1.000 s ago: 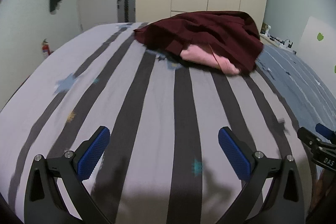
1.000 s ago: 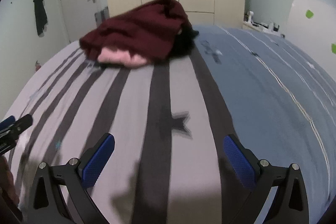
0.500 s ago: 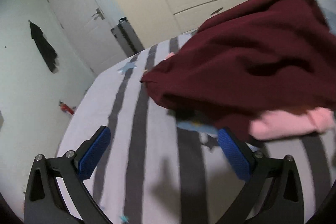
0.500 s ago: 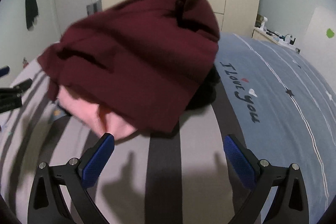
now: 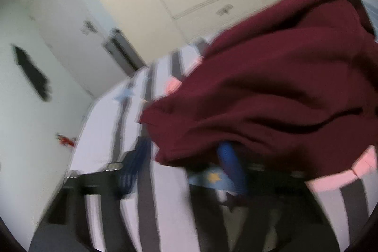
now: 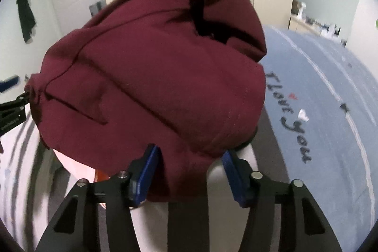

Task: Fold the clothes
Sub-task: 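Grasp the maroon garment edge with the right gripper while the left gripper grasps another edge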

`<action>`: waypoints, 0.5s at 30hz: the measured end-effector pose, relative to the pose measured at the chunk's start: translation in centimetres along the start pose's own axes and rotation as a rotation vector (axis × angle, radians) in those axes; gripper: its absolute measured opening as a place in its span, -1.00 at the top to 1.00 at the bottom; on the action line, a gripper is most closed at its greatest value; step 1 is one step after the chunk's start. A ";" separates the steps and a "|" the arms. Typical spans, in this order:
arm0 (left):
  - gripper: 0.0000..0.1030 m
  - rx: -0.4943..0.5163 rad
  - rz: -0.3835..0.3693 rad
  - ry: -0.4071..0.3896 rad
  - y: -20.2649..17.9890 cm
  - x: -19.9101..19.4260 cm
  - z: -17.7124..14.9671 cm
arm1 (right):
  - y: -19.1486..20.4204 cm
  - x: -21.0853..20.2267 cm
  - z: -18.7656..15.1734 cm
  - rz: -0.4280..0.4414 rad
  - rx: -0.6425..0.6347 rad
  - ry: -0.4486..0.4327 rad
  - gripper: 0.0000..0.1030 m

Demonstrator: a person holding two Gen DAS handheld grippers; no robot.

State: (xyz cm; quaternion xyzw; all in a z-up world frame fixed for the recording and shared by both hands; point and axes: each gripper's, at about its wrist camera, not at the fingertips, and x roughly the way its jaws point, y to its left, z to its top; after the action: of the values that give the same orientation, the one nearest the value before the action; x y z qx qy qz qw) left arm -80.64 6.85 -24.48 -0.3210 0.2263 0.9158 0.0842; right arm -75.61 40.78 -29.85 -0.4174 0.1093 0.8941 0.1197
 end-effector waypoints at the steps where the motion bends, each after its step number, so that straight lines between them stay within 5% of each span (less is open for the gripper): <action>1: 0.76 -0.006 -0.025 0.002 0.1 -0.4 -0.1 | -0.1 -0.1 0.1 0.008 0.002 0.007 0.42; 5: 0.87 -0.029 -0.125 0.012 0.4 -2.2 -0.5 | -0.4 -0.8 -0.3 0.035 -0.005 0.008 0.90; 12: 0.91 -0.070 -0.300 0.029 0.9 -5.2 -1.1 | -1.7 -4.5 -2.1 0.113 0.001 -0.038 0.93; 15: 0.91 -0.073 -0.378 0.014 0.9 -10.1 -3.8 | -2.8 -7.7 -3.4 0.144 0.021 -0.057 0.93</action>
State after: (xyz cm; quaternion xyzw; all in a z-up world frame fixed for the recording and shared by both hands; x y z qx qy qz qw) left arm -70.94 4.18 -20.52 -0.3670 0.1290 0.8891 0.2412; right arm -67.50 41.45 -26.34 -0.3814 0.1450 0.9108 0.0627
